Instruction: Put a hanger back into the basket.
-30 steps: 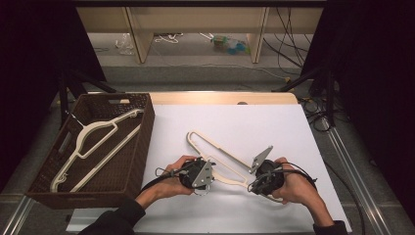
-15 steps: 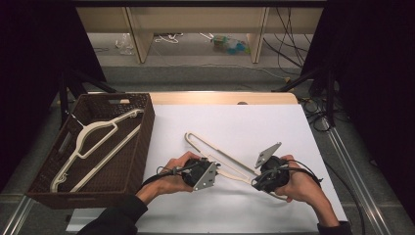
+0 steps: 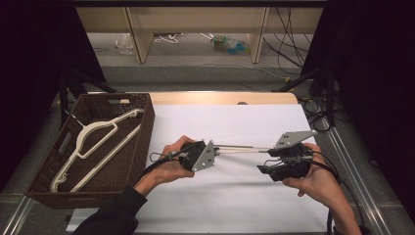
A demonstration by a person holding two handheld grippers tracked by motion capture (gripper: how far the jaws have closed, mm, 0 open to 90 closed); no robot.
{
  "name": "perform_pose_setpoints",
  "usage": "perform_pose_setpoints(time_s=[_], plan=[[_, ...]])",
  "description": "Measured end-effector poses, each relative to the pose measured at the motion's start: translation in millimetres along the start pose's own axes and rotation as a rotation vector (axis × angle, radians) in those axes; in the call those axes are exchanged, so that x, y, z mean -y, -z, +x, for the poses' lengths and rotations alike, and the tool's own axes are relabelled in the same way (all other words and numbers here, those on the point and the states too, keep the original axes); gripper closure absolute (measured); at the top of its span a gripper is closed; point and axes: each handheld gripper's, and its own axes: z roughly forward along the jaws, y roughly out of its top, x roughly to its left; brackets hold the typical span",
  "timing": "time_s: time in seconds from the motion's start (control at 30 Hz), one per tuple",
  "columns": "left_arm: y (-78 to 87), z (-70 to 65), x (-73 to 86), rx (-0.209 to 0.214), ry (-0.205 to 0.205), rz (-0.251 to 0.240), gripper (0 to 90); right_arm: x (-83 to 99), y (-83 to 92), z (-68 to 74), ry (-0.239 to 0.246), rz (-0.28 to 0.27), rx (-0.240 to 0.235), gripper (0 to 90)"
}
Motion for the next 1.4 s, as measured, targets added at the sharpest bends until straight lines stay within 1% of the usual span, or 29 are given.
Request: perform_pose_setpoints(time_s=[0.03, 0.07, 0.1, 0.13, 0.17, 0.23, 0.27, 0.3, 0.43, 0.5, 0.53, 0.63, 0.67, 0.7, 0.77, 0.83, 0.87, 0.9, 0.93, 0.97, 1.0, 1.07, 1.17, 1.2, 1.23, 1.27, 1.3, 1.37, 1.4], plan=[[2.0, 3.8, -1.0, -0.009, 0.015, 0.000, 83.9, -1.7, 3.2, 1.0, -0.003, -0.022, 0.008, 38.6], [4.1, 7.4, -1.8, -0.018, 0.039, -0.002, 84.4, -3.4, 6.5, 1.9, -0.013, -0.041, 0.009, 38.5], [7.2, 12.7, -2.6, -0.016, 0.046, 0.006, 84.9, -5.1, 10.4, 3.3, -0.027, -0.051, 0.008, 38.5], [9.6, 16.3, -3.1, -0.029, 0.073, 0.000, 85.3, -6.7, 13.7, 3.3, -0.014, -0.071, 0.015, 38.3], [11.9, 20.3, -3.3, -0.030, 0.104, -0.007, 85.5, -8.7, 18.1, 4.0, -0.021, -0.077, 0.008, 38.2], [17.5, 28.2, -3.1, -0.029, 0.163, -0.017, 85.9, -9.9, 22.7, 4.4, -0.014, -0.108, -0.004, 38.0], [19.8, 31.7, -2.5, -0.027, 0.195, -0.030, 86.0, -10.1, 24.3, 5.1, -0.024, -0.109, -0.013, 37.6], [22.7, 35.2, -1.6, -0.021, 0.222, -0.028, 86.1, -10.0, 24.4, 5.3, -0.027, -0.112, -0.011, 37.1], [32.4, 44.9, 1.7, -0.004, 0.349, -0.044, 86.1, -8.7, 20.0, 6.2, -0.027, -0.099, -0.011, 36.8], [37.1, 49.1, 4.2, 0.008, 0.409, -0.062, 86.1, -8.0, 17.7, 6.5, -0.013, -0.090, -0.019, 36.9], [39.5, 50.6, 5.2, 0.017, 0.439, -0.064, 86.1, -8.2, 17.4, 7.2, -0.021, -0.085, -0.022, 36.9], [45.9, 54.1, 6.9, 0.018, 0.506, -0.078, 86.1, -8.0, 17.1, 7.9, -0.016, -0.083, -0.029, 37.1], [48.5, 55.6, 7.9, 0.026, 0.528, -0.081, 86.2, -7.7, 17.2, 8.1, -0.019, -0.084, -0.030, 37.1], [51.2, 56.3, 7.8, 0.027, 0.562, -0.089, 86.2, -6.9, 16.0, 9.0, -0.023, -0.100, -0.022, 37.1], [57.5, 57.8, 8.3, 0.035, 0.604, -0.098, 86.1, -5.5, 16.7, 9.2, -0.020, -0.082, -0.042, 37.0], [63.9, 58.1, 8.2, 0.047, 0.645, -0.112, 86.2, -3.2, 16.0, 9.7, -0.023, -0.084, -0.038, 37.0], [67.9, 58.4, 8.2, 0.051, 0.662, -0.118, 86.2, -2.0, 16.0, 9.5, -0.023, -0.080, -0.045, 37.0], [70.5, 58.7, 8.1, 0.052, 0.670, -0.123, 86.2, -0.3, 15.6, 9.6, -0.027, -0.080, -0.044, 37.0], [73.3, 59.0, 8.4, 0.061, 0.687, -0.136, 86.2, 0.8, 15.1, 9.7, -0.029, -0.082, -0.042, 37.0], [77.5, 59.3, 8.0, 0.055, 0.699, -0.128, 86.2, 2.4, 14.8, 10.2, -0.032, -0.080, -0.045, 37.0], [80.7, 59.5, 8.0, 0.058, 0.705, -0.135, 86.2, 4.0, 13.7, 10.7, -0.033, -0.085, -0.044, 37.0], [87.0, 59.7, 8.6, 0.064, 0.736, -0.154, 86.2, 7.4, 12.1, 11.5, -0.034, -0.076, -0.059, 36.9], [98.1, 60.1, 9.2, 0.084, 0.768, -0.171, 86.1, 14.3, 6.5, 13.9, -0.036, -0.079, -0.066, 36.2], [102.1, 60.0, 8.7, 0.082, 0.778, -0.174, 86.1, 16.8, 4.2, 14.6, -0.036, -0.078, -0.066, 35.9], [106.3, 60.1, 7.8, 0.084, 0.782, -0.180, 86.2, 19.2, 2.0, 15.1, -0.038, -0.077, -0.065, 35.7], [111.3, 60.1, 6.6, 0.072, 0.773, -0.178, 86.2, 21.5, 0.0, 15.8, -0.042, -0.078, -0.064, 35.4], [116.8, 60.5, 5.6, 0.068, 0.766, -0.176, 86.1, 23.9, -2.1, 16.6, -0.042, -0.074, -0.065, 35.2], [131.5, 61.4, 3.6, 0.052, 0.773, -0.192, 86.1, 28.1, -5.3, 18.3, -0.048, -0.069, -0.075, 35.2], [136.3, 61.6, 3.0, 0.052, 0.775, -0.197, 86.2, 30.7, -7.1, 19.8, -0.056, -0.061, -0.078, 35.1]])
